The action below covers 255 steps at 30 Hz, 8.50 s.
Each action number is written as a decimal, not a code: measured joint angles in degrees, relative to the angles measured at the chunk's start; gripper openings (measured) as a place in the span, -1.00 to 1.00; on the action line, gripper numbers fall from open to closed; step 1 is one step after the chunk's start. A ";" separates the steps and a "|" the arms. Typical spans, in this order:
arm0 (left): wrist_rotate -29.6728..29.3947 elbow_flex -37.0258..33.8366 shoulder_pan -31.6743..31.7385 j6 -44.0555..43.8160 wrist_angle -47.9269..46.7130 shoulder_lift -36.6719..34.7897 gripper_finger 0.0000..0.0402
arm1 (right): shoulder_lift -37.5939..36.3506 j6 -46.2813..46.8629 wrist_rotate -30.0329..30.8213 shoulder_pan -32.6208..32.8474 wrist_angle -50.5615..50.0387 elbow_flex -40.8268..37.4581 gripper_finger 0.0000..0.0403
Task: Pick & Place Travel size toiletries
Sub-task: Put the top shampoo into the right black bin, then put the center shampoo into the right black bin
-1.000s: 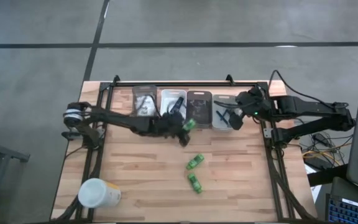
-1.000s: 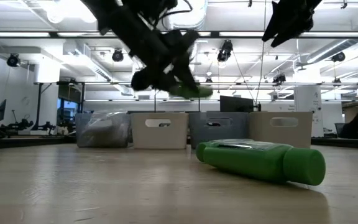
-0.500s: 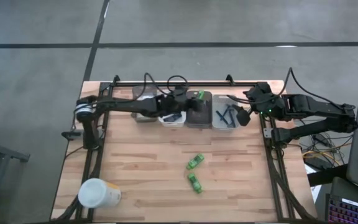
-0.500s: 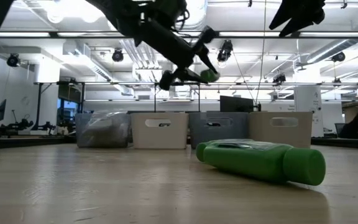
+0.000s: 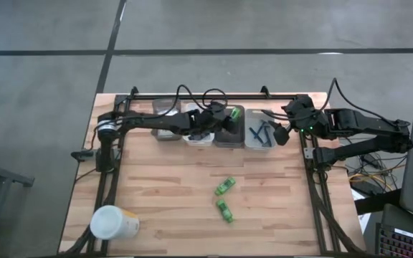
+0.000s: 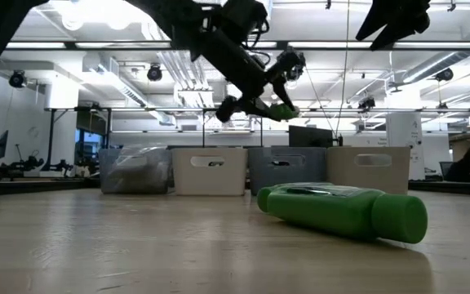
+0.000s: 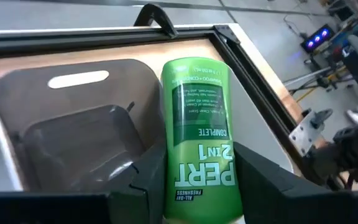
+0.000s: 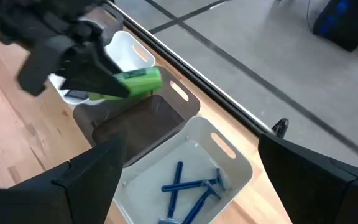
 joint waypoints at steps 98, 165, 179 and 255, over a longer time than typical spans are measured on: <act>-8.09 -0.32 -11.48 46.26 -10.66 -12.96 -0.18 | 22.86 17.66 -52.22 -15.76 35.30 -0.01 -0.38; -6.57 -27.26 -16.28 16.36 -22.09 -34.75 -0.07 | 42.40 -19.12 -35.82 -24.86 11.97 18.31 0.54; -4.69 -55.01 -12.67 19.44 10.70 -60.31 -0.16 | 39.46 -14.83 -39.71 -24.45 11.14 18.01 0.78; -2.75 -83.12 -9.99 28.15 8.15 -108.82 -0.15 | 39.15 1.81 -63.77 4.80 19.87 16.95 0.05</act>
